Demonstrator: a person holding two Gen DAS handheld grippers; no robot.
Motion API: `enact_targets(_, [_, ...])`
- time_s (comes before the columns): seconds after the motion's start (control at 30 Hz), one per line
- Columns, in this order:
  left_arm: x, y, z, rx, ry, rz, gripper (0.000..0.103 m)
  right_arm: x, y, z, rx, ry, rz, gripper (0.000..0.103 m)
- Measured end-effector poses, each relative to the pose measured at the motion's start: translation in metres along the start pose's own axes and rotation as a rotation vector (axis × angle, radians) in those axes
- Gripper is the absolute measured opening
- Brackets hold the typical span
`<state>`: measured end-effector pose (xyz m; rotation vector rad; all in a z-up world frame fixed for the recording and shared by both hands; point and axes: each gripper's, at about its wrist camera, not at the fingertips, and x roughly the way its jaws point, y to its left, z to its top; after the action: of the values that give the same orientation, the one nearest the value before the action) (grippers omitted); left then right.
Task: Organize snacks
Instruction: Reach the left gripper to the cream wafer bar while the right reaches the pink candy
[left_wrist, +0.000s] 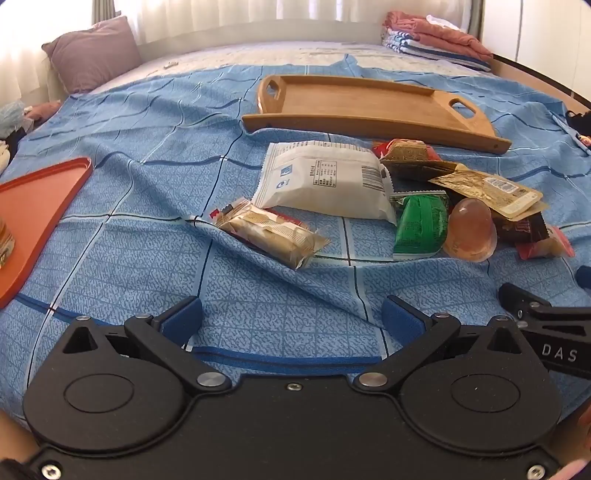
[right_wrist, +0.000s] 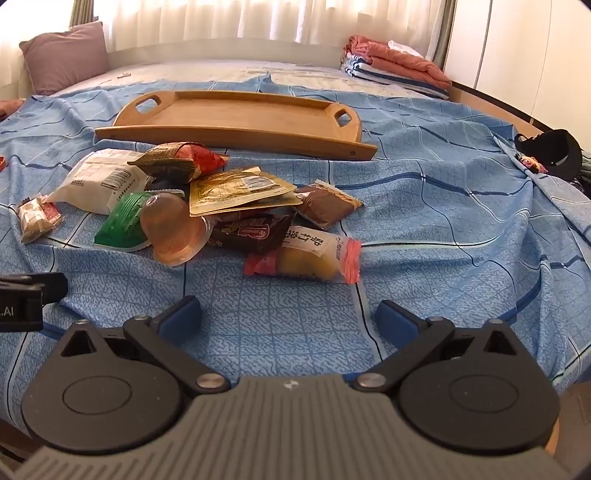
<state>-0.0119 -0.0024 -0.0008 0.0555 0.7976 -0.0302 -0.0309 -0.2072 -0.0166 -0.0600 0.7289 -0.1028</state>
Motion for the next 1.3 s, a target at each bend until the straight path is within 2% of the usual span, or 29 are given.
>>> enact_targets(0.17, [0.005, 0.005, 0.001, 0.027, -0.009, -0.033, 0.103, 0.002, 0.002, 0.0, 0.013, -0.012, -0.021, 0.103])
enact_targets(0.27, [0.005, 0.006, -0.001, 0.034, -0.03, -0.038, 0.103, 0.005, 0.001, 0.002, 0.033, 0.012, -0.013, 0.103])
enact_targets(0.37, [0.002, 0.006, -0.003, 0.037, -0.054, -0.044, 0.103, 0.005, 0.0, 0.001, 0.015, -0.005, 0.012, 0.103])
enact_targets(0.5, [-0.014, 0.013, -0.003, 0.063, -0.147, -0.112, 0.102, -0.003, -0.005, 0.009, 0.006, -0.067, 0.028, 0.103])
enact_targets(0.63, [-0.026, 0.015, 0.008, 0.122, -0.256, -0.077, 0.103, -0.01, -0.013, 0.017, 0.02, -0.164, 0.058, 0.103])
enact_targets(0.7, [-0.026, 0.019, 0.016, 0.141, -0.285, -0.082, 0.103, -0.009, -0.014, 0.019, 0.016, -0.174, 0.075, 0.102])
enact_targets(0.83, [-0.014, 0.03, 0.027, 0.14, -0.265, -0.115, 0.103, -0.004, -0.013, 0.02, -0.004, -0.164, 0.084, 0.097])
enact_targets(1.07, [0.005, 0.042, 0.025, 0.16, -0.234, -0.177, 0.1, 0.009, -0.016, 0.016, -0.041, -0.122, 0.077, 0.086])
enact_targets(1.3, [0.022, 0.039, 0.025, 0.17, -0.185, -0.188, 0.09, 0.014, -0.014, 0.015, -0.047, -0.125, 0.08, 0.086])
